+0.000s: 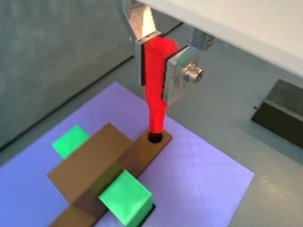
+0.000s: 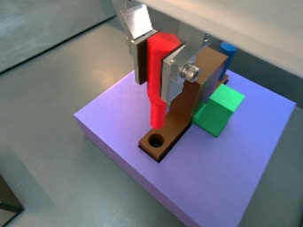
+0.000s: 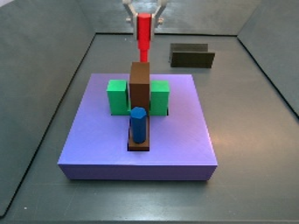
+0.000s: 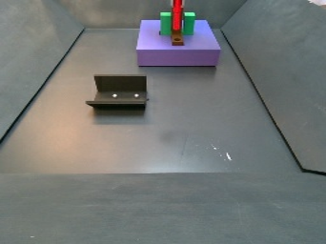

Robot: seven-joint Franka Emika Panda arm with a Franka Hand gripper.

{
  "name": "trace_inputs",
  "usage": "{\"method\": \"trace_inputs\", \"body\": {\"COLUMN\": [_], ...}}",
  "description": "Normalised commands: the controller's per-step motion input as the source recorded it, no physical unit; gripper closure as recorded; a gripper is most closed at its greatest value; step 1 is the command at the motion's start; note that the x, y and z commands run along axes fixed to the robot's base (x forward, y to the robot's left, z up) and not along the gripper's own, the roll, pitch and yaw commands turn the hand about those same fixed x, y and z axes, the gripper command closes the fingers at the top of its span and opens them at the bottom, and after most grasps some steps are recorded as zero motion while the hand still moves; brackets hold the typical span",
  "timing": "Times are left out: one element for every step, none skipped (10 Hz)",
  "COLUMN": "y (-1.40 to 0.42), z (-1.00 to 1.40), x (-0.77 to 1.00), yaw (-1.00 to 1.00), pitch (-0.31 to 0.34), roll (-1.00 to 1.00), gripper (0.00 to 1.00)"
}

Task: Pick up the red object. Move up. Move to above the board. Insert the red object.
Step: Insert the red object.

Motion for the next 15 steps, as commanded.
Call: {"method": "trace_inputs", "body": {"y": [0.0,0.0,0.08,0.0,0.0,0.0,0.0,0.0,0.0,0.0,0.0,0.0,0.0,0.0,0.0], "z": [-0.13,-0.05,-0.02,0.0,-0.11,-0.11,-0.22,-0.21,-0.21,-0.16,-0.15,-0.14,-0.15,-0.13,-0.12], "x": [0.02,0.09,0.1,0.0,0.05,0.0,0.0,0.0,0.0,0.15,0.09,0.03,0.0,0.0,0.0], "yaw": [0.0,0.0,0.0,0.01,0.09,0.14,0.12,0.12,0.0,0.0,-0.03,-0.01,-0.03,0.0,0.0], "pitch": [-0.049,0.0,0.0,0.0,-0.041,0.0,-0.14,-0.18,-0.083,0.0,0.0,0.0,0.0,0.0,0.0], "roll": [0.0,0.02,0.11,0.19,0.2,0.2,0.15,0.15,0.05,0.02,0.01,0.03,0.01,0.01,0.02], "gripper": [1.0,1.0,1.0,1.0,1.0,1.0,1.0,1.0,1.0,1.0,1.0,1.0,1.0,1.0,1.0]}}
